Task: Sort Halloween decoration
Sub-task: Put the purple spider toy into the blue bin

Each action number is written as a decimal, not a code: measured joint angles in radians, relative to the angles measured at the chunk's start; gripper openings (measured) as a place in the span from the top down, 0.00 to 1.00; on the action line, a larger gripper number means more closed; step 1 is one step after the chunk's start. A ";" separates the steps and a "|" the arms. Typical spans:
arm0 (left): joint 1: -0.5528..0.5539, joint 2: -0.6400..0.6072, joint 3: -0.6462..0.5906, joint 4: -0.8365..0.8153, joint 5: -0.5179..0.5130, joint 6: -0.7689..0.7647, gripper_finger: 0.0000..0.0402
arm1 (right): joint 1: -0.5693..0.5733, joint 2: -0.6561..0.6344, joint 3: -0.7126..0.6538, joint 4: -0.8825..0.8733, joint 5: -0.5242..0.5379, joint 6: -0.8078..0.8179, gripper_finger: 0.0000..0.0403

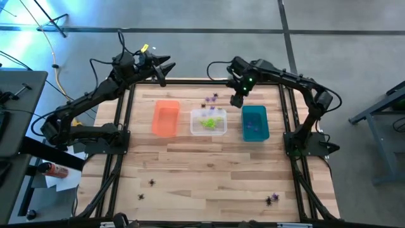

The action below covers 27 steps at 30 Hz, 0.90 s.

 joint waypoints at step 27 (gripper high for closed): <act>0.006 -0.003 0.000 -0.001 0.000 -0.105 0.50 | 1.136 -0.590 -0.969 0.757 -0.484 1.949 0.38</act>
